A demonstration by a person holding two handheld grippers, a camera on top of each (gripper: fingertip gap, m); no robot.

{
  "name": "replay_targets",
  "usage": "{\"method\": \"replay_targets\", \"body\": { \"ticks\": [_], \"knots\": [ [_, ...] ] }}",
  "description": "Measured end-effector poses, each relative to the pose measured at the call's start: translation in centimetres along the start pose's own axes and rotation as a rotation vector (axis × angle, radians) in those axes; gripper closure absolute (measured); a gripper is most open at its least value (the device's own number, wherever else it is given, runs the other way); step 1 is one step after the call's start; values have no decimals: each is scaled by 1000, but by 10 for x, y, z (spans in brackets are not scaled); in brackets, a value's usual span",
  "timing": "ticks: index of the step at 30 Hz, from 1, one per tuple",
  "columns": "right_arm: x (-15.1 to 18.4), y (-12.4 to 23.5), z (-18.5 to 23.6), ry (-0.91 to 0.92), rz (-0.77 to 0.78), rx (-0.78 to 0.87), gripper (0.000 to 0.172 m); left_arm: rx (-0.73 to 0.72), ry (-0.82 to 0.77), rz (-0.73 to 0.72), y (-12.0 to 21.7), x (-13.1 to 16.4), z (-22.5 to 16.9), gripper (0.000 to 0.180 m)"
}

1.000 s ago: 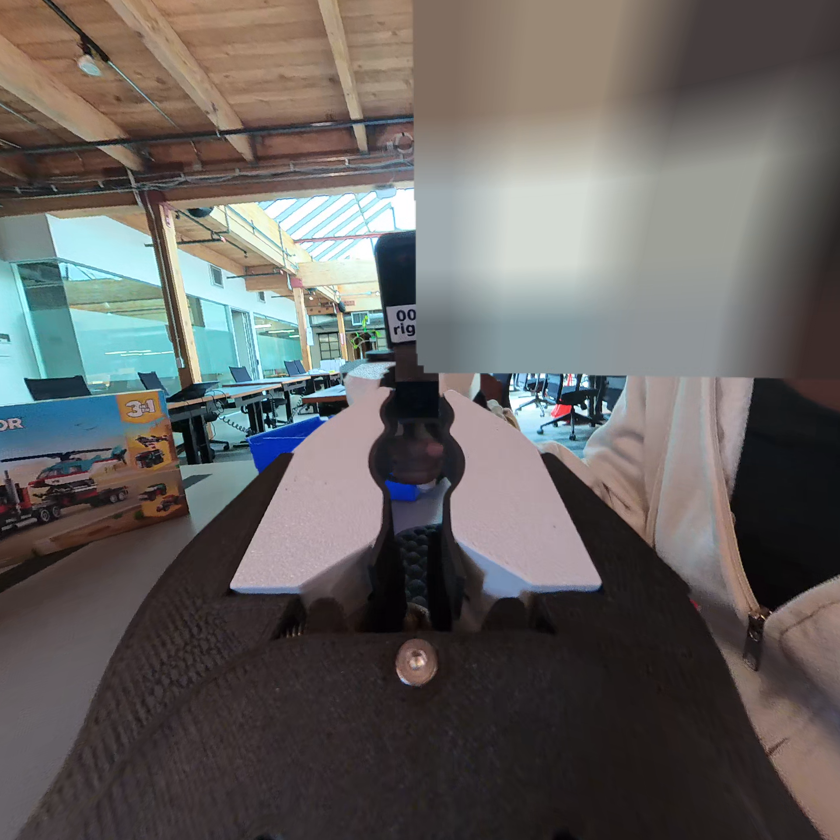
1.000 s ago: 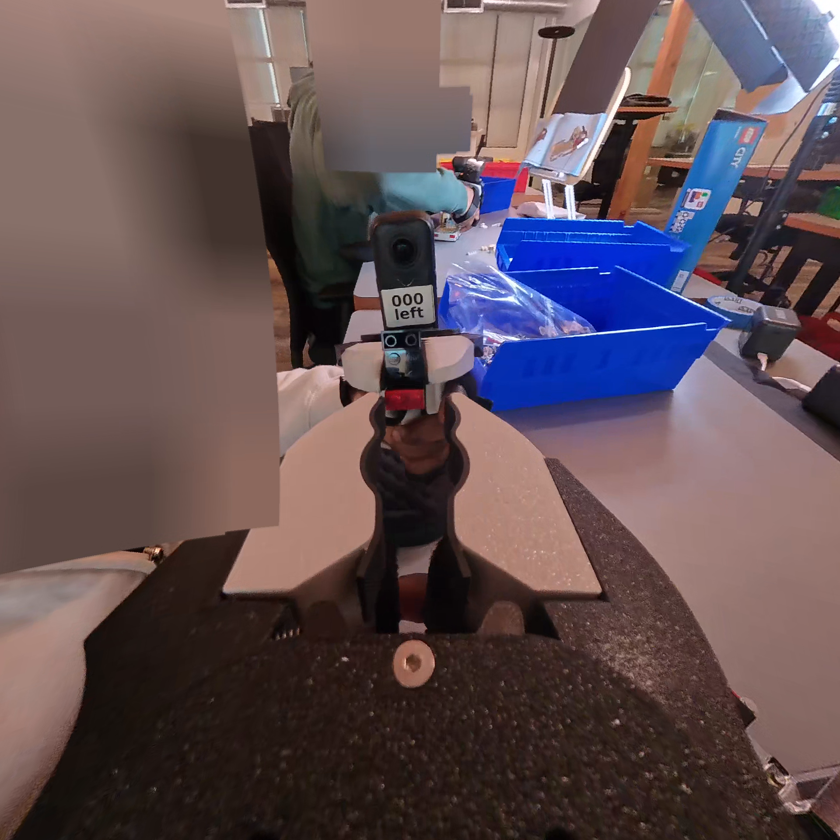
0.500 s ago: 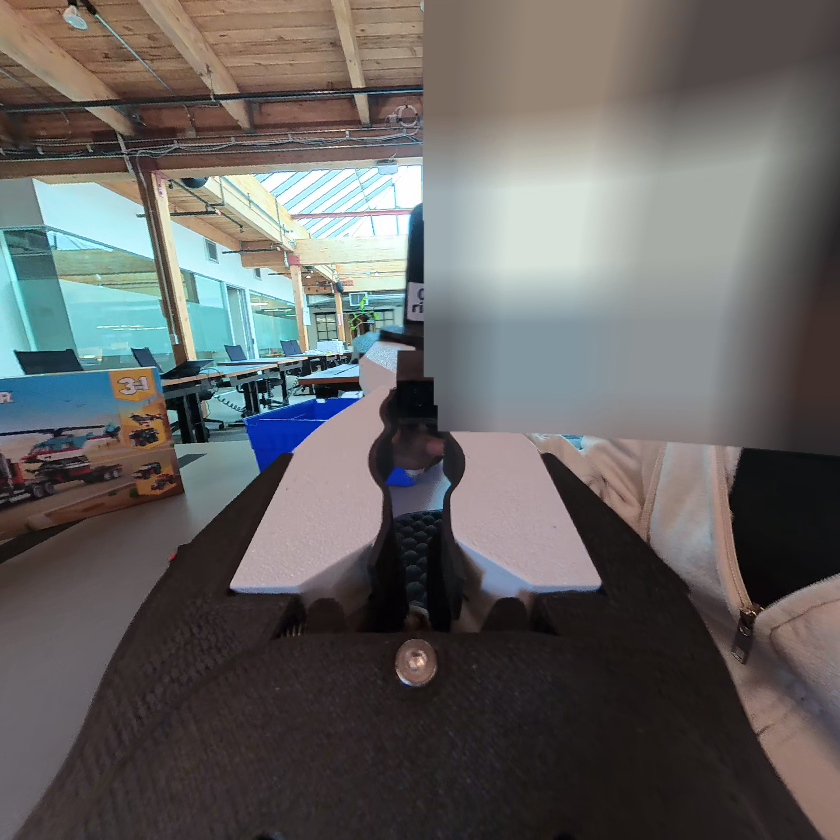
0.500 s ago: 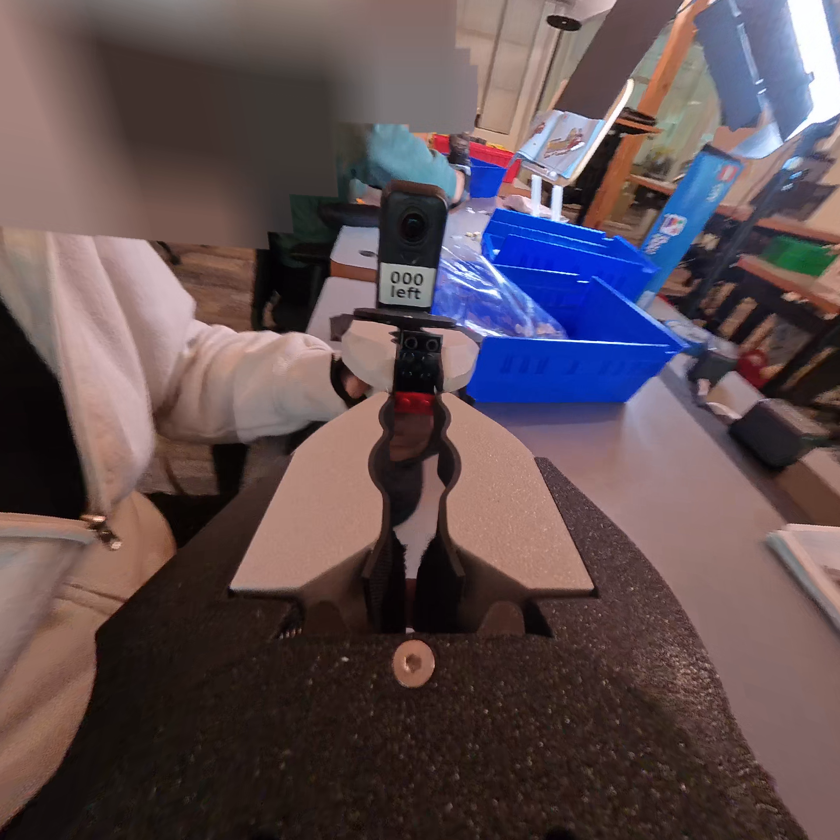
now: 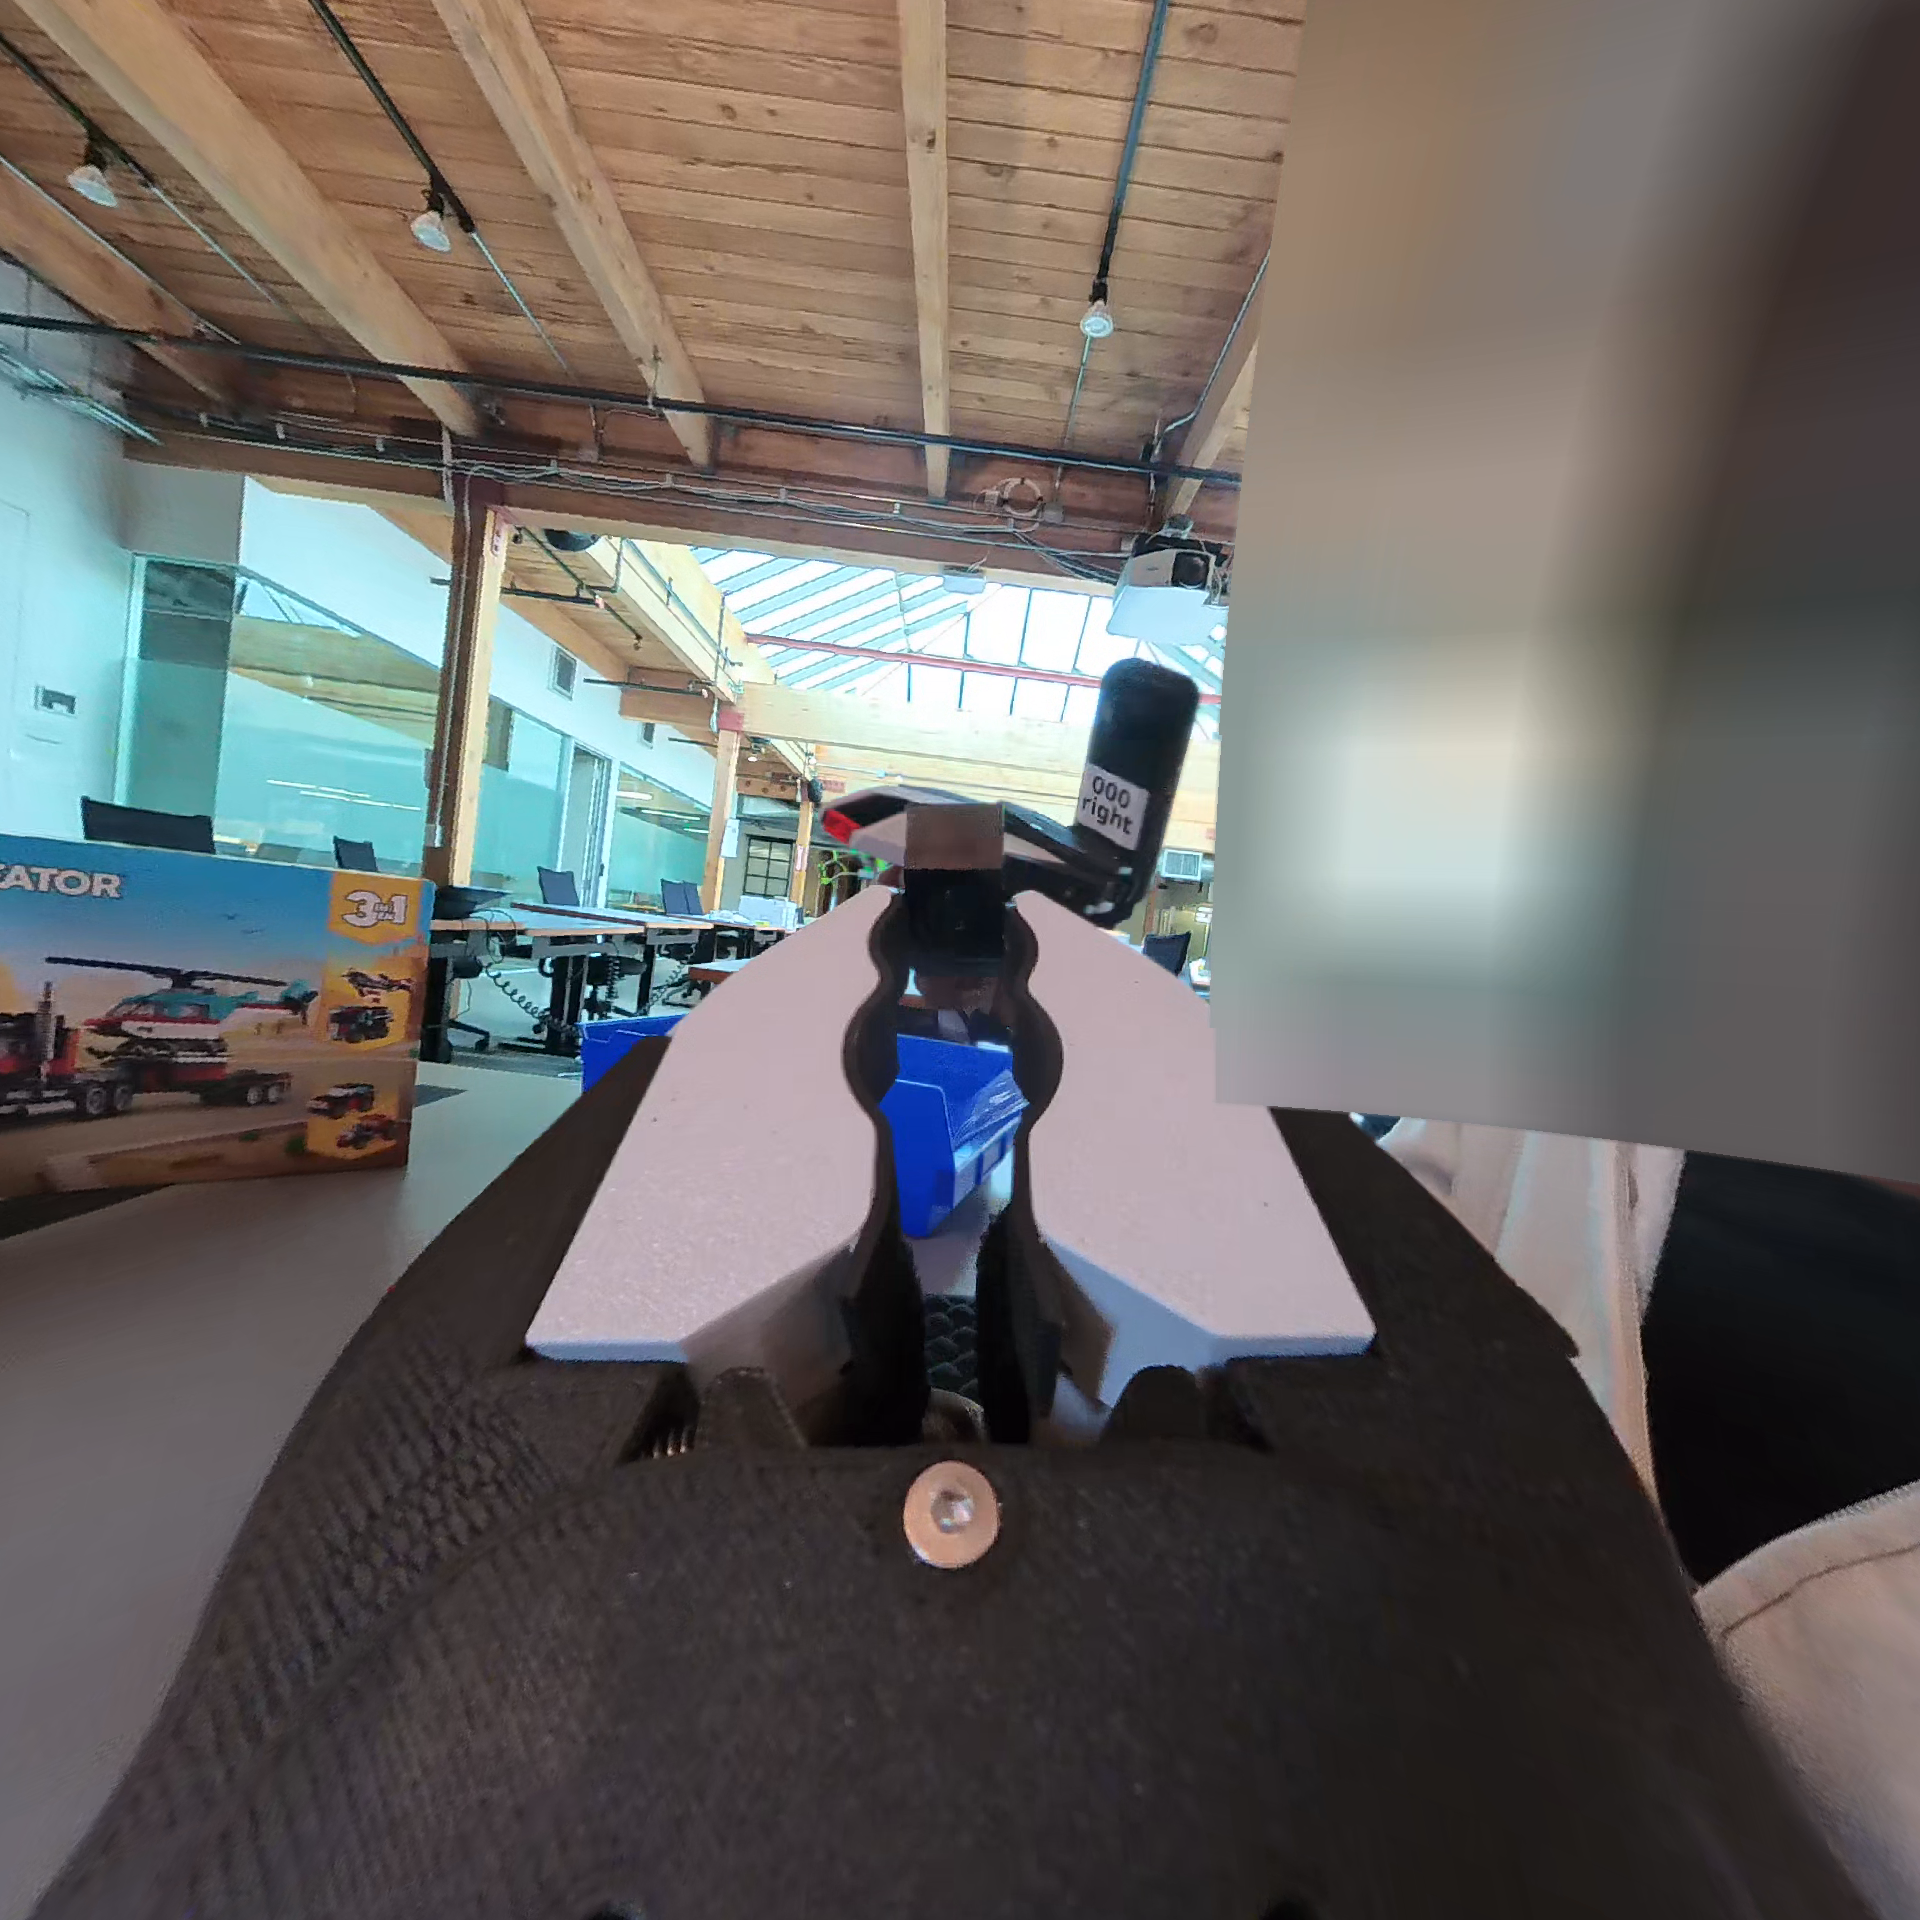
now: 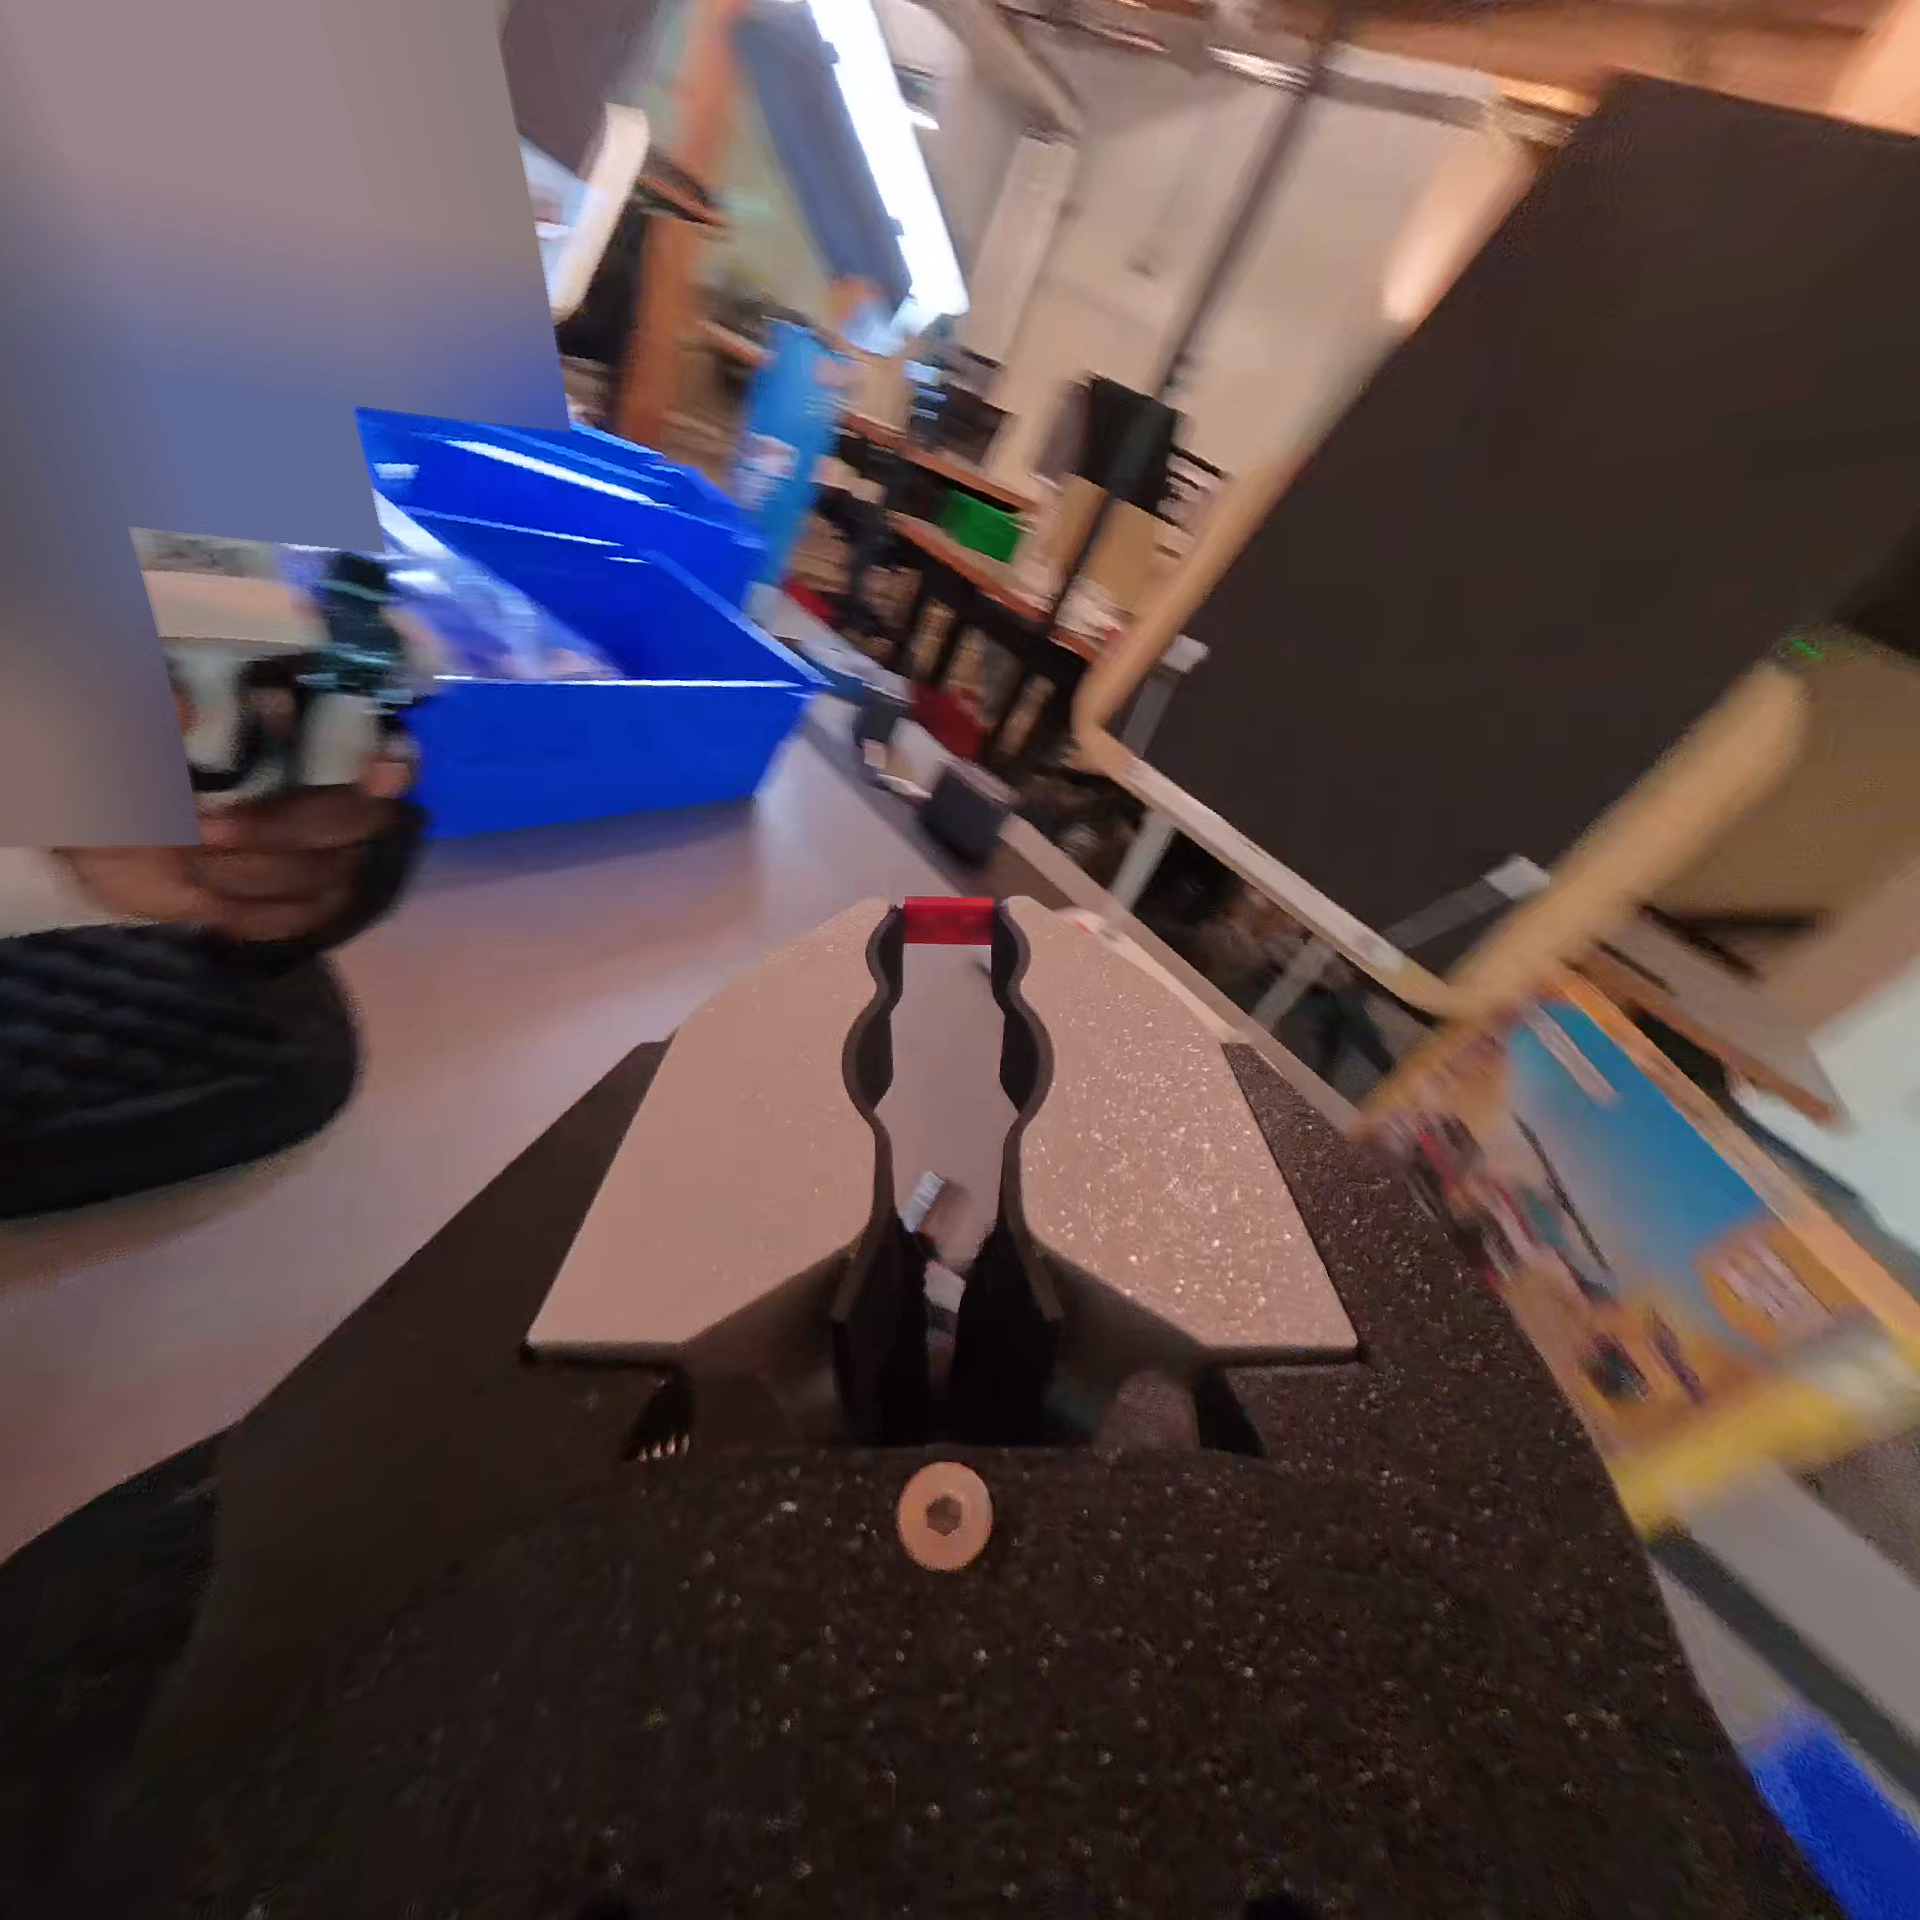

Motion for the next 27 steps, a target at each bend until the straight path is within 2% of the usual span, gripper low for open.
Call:
{"method": "replay_targets", "body": {
  "ticks": [3,5,6,9,11,13,15,20,23,27],
  "knots": [
    [10,40,-40,-57,102,291,156,-19,0,8,0,1,1,163],
    [33,75,-58,-131,191,548,156,-51,-29,47,-1,3,1,163],
    [52,90,-63,-176,177,645,156,-62,-49,67,-1,4,1,163],
    [104,118,-77,-386,277,720,156,-99,-113,112,-1,5,1,163],
    [114,134,-89,-400,382,822,156,-93,-133,127,-4,6,0,164],
    [115,142,-99,-433,498,834,156,-84,-128,148,-6,8,0,164],
    [107,145,-106,-422,524,822,156,-86,-142,162,-7,9,-1,164],
    [92,141,-120,-424,739,705,156,-90,-148,174,-7,10,-2,164],
    [105,136,-126,-468,866,637,155,-101,-152,182,-7,11,-2,164],
    [124,135,-129,-450,1080,585,128,-110,-148,192,-6,11,-2,164]
  ]
}}
Point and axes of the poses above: each gripper's, where its closed fingertips meet, y back along the fingers, x out of its underside, z = x × y across the jaws, the point moved 10 cm from there along y, back along the fingers, and after that the axes turned 5 degrees about -y, right-handed, at the moved point
